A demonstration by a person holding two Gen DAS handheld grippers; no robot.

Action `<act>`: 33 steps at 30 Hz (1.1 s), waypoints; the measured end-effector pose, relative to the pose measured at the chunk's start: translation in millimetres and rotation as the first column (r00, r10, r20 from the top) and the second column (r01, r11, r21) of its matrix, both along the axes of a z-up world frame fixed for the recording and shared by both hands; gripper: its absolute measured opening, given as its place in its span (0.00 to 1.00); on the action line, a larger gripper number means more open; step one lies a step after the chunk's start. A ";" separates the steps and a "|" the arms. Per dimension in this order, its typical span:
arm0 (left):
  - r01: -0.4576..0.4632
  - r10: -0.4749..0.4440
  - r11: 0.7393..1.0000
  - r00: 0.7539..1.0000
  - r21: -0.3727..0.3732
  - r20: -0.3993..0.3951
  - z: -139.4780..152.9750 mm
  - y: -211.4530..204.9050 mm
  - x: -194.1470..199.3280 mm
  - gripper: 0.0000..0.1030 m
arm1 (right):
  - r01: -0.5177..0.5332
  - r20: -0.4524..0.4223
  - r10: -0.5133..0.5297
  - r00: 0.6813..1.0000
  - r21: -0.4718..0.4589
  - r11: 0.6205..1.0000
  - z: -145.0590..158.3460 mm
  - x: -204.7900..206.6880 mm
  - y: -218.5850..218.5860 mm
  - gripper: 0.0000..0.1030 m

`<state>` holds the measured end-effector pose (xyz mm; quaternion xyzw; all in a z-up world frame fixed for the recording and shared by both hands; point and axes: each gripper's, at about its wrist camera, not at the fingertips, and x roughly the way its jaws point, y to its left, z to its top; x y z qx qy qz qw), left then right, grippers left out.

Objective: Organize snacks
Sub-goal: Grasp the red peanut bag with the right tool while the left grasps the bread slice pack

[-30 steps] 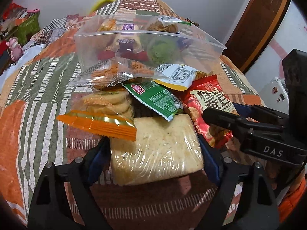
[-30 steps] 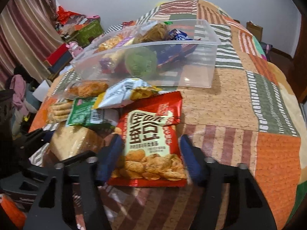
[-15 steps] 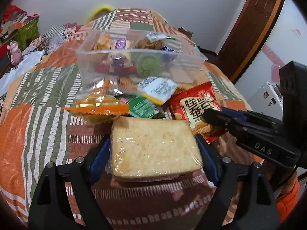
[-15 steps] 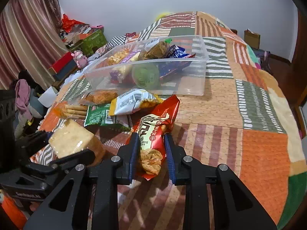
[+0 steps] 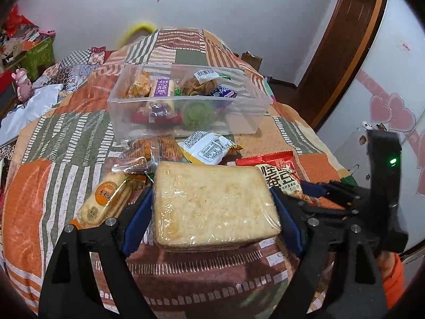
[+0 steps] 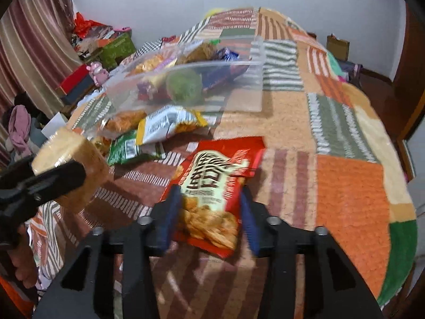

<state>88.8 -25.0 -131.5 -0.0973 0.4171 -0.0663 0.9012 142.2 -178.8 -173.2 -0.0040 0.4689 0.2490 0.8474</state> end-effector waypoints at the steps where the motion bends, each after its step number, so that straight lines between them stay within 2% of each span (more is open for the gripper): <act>1: -0.002 0.002 1.000 1.000 0.000 0.003 0.9 0.8 0.6 0.82 | -0.005 -0.012 0.005 1.000 0.003 1.000 -3.8 1.7 2.7 0.51; 2: -0.003 0.003 1.000 1.000 0.000 0.005 1.4 1.6 0.9 0.82 | -0.009 -0.019 0.009 1.000 0.006 1.000 -5.8 2.2 3.6 0.53; 4: -0.008 0.008 1.000 1.000 -0.001 0.011 3.1 3.7 3.2 0.82 | -0.009 -0.036 0.009 0.999 0.009 1.000 -11.8 6.5 8.3 0.64; 8: -0.017 0.017 1.000 1.000 -0.002 0.023 6.8 7.8 7.8 0.82 | -0.012 -0.029 0.012 0.999 -0.011 1.000 -17.5 10.2 15.8 0.67; 15: -0.027 0.027 1.000 0.999 -0.004 0.041 11.4 12.4 15.8 0.82 | -0.013 0.012 0.014 1.000 -0.028 1.000 -17.1 5.7 14.9 0.56; 19: -0.038 0.038 0.999 0.998 0.000 0.059 17.4 16.4 20.2 0.82 | 0.000 0.014 0.000 1.000 0.011 1.000 -10.4 6.9 7.5 0.39; 22: -0.049 0.049 0.999 0.996 -0.001 0.077 24.5 21.4 23.8 0.82 | 0.005 0.018 -0.006 1.000 0.034 0.999 -3.9 9.4 0.7 0.31; 33: -0.087 0.085 0.996 0.990 0.006 0.114 39.8 39.3 42.7 0.82 | 0.039 0.089 -0.045 0.995 0.066 0.997 20.1 9.6 -11.4 0.26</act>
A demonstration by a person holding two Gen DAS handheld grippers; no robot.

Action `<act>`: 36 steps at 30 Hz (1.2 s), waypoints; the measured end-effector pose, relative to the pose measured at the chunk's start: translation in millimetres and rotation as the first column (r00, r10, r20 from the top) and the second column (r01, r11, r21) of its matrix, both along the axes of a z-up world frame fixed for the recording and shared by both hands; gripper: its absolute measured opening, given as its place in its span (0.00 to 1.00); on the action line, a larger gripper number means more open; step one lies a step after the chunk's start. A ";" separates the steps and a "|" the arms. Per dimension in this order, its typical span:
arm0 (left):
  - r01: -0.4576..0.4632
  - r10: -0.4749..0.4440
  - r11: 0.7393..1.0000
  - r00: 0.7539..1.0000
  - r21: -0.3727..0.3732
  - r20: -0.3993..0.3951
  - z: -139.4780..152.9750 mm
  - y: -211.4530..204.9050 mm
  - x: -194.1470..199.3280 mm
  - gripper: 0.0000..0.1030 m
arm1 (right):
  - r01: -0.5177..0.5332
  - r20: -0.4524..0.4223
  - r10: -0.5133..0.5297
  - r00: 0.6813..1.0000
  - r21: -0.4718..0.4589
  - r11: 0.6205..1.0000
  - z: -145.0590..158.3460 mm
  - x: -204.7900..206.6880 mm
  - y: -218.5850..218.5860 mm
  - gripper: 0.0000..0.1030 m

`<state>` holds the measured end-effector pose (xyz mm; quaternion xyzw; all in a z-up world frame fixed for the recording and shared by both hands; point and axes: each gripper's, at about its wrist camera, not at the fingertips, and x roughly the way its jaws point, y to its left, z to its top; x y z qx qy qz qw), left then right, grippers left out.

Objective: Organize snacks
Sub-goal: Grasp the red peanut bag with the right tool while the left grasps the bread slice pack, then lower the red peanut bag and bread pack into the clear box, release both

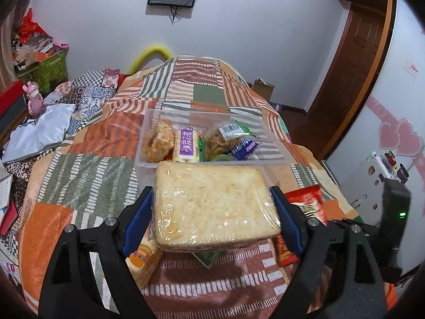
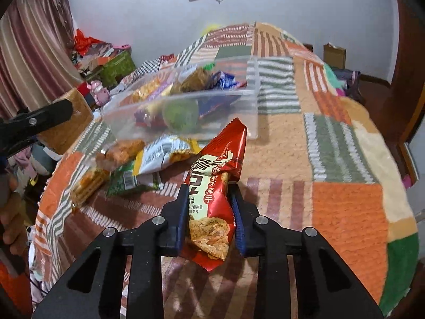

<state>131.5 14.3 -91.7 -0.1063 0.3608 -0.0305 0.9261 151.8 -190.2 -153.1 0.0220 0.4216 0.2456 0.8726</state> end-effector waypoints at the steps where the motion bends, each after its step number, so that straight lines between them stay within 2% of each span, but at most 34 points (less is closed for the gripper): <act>1: -0.003 0.003 1.000 1.000 0.003 0.001 0.6 1.2 2.4 0.82 | 0.003 0.011 -0.003 1.000 0.003 1.000 4.7 0.7 -0.7 0.26; 11: -0.014 0.014 1.000 1.000 0.017 0.020 8.8 13.5 29.9 0.82 | 0.028 0.125 -0.033 0.992 0.038 0.999 51.3 21.9 -4.2 0.26; 17: -0.010 0.009 0.999 1.000 0.039 0.030 12.4 15.8 54.1 0.82 | 0.035 0.170 -0.041 0.985 0.037 0.999 64.2 45.6 3.7 0.26; 28: 0.017 -0.017 0.998 1.000 0.067 0.001 -2.8 14.2 102.2 0.82 | 0.045 0.175 -0.048 0.983 0.019 0.999 60.9 93.7 24.1 0.26; 36: 0.038 -0.033 0.995 0.998 0.098 -0.055 -26.1 13.6 126.5 0.82 | 0.051 0.150 -0.046 0.988 -0.028 0.998 40.7 120.3 36.4 0.26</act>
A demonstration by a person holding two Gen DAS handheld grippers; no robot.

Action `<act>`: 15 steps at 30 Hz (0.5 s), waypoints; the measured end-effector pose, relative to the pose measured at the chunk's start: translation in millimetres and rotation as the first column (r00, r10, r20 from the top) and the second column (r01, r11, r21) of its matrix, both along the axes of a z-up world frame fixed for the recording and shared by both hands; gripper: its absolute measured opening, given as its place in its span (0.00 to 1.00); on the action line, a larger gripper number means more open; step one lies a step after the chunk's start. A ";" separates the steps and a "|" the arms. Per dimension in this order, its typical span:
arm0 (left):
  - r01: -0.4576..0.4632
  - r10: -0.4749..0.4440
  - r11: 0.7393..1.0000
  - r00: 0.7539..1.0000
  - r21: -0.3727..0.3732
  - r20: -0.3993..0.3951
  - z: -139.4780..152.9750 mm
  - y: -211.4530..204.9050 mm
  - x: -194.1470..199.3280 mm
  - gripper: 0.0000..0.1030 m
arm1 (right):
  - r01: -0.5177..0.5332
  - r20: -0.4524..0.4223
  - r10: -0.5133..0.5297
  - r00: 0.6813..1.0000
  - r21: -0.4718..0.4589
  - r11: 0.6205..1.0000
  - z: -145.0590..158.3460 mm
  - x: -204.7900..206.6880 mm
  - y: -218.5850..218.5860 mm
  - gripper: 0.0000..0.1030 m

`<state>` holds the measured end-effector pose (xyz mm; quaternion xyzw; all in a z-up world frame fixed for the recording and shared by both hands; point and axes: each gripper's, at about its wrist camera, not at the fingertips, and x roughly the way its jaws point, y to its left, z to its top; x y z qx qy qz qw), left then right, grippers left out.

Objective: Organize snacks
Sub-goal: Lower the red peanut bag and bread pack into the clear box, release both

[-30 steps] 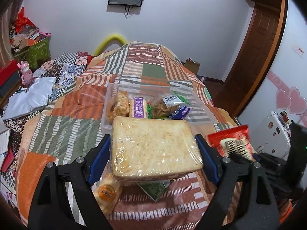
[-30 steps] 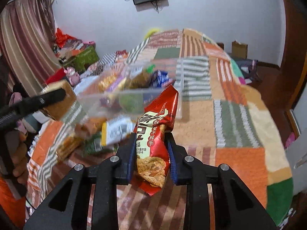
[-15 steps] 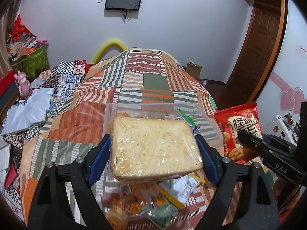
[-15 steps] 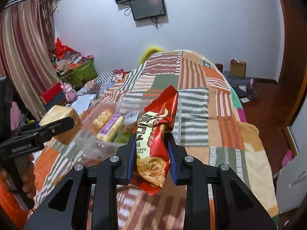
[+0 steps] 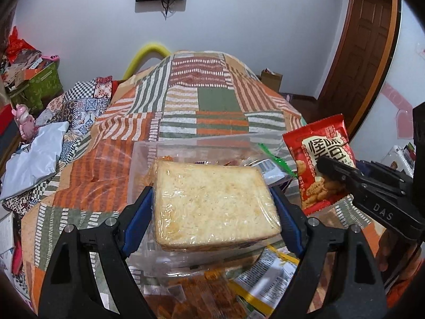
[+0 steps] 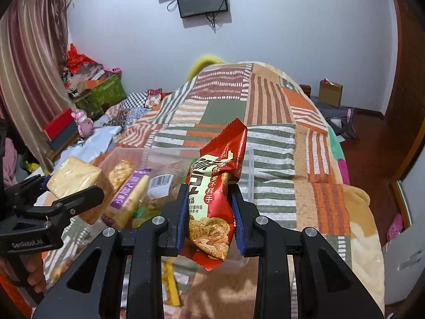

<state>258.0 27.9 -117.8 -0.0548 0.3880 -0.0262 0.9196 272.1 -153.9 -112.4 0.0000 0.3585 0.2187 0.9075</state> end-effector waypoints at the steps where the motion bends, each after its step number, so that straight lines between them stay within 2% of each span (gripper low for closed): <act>1: 0.001 -0.001 1.000 1.000 0.001 -0.009 -3.0 0.0 2.6 0.82 | 0.004 0.000 -0.004 1.000 -0.007 1.000 -1.1 0.8 0.7 0.26; 7: 0.011 -0.010 1.000 0.999 0.017 -0.038 -16.8 -3.5 14.4 0.82 | 0.003 -0.046 -0.004 0.999 -0.020 1.000 -17.0 9.9 4.9 0.26; 15: 0.015 -0.011 0.999 0.998 0.047 -0.066 -29.6 -10.6 25.0 0.82 | -0.052 -0.085 0.047 0.995 -0.065 0.997 -33.0 7.7 19.5 0.26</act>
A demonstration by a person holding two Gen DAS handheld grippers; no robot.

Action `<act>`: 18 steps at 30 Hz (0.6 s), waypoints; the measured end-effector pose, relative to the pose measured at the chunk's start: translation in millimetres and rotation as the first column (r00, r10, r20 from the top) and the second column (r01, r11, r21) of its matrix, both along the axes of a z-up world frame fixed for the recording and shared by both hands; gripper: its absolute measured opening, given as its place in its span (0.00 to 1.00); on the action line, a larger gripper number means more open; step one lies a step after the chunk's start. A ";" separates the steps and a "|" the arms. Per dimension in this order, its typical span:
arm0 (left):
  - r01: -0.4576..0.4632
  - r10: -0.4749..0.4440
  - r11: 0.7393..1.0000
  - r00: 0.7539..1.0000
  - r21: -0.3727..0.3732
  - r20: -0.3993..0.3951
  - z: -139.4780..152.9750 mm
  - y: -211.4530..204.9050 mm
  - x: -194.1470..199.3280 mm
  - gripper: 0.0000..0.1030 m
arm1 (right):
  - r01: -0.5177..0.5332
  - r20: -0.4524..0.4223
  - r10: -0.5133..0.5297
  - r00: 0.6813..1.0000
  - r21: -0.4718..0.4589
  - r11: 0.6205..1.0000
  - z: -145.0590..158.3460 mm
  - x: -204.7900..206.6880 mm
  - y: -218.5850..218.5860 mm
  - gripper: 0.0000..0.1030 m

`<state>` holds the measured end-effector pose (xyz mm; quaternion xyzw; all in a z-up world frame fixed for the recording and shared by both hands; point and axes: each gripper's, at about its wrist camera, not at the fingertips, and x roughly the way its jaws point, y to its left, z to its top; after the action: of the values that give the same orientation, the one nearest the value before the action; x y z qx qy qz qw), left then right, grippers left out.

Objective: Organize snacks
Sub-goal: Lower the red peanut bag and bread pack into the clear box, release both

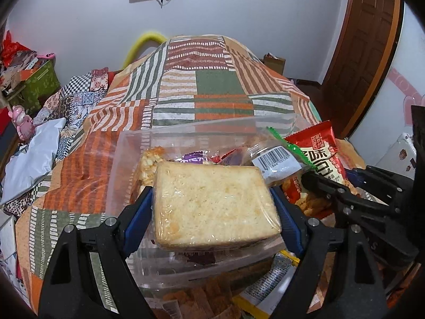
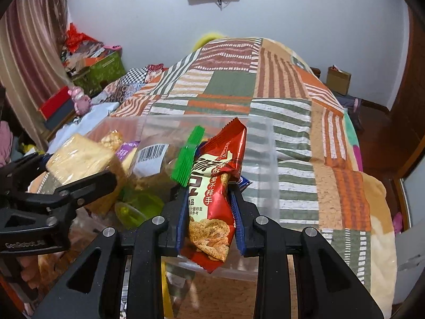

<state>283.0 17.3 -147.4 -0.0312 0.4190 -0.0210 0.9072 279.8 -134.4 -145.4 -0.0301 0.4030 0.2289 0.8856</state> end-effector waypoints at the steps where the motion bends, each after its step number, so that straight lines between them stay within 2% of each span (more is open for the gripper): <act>1: 0.001 -0.001 1.000 1.000 0.003 -0.004 -1.0 -0.7 0.5 0.82 | -0.002 0.001 0.002 1.000 -0.008 1.000 0.2 -0.3 1.1 0.26; 6: -0.001 0.001 1.000 1.000 0.008 -0.026 -4.2 -2.1 3.0 0.83 | -0.003 -0.012 0.002 1.000 -0.022 1.000 1.2 -0.6 0.3 0.27; 8: -0.003 0.003 1.000 0.999 0.010 -0.037 -3.9 -2.0 2.9 0.83 | 0.001 -0.015 -0.001 1.000 -0.026 1.000 2.8 -2.3 -0.2 0.30; 13: -0.016 0.015 1.000 0.999 -0.012 -0.048 0.9 2.6 -4.1 0.84 | 0.012 0.003 -0.012 1.000 -0.018 1.000 12.4 -11.4 -5.3 0.60; 15: -0.014 0.013 0.999 0.999 -0.029 -0.042 6.6 5.3 -9.4 0.84 | 0.017 0.031 -0.017 0.999 -0.021 1.000 18.7 -18.2 -7.6 0.64; 18: -0.022 0.021 0.999 0.999 -0.038 -0.026 17.7 9.3 -19.7 0.84 | 0.013 0.040 -0.012 0.999 -0.008 1.000 26.6 -25.8 -10.6 0.64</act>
<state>263.3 26.7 -129.8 -0.0534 0.4297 -0.0187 0.9012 253.9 -145.0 -118.8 -0.0360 0.3862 0.2210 0.8948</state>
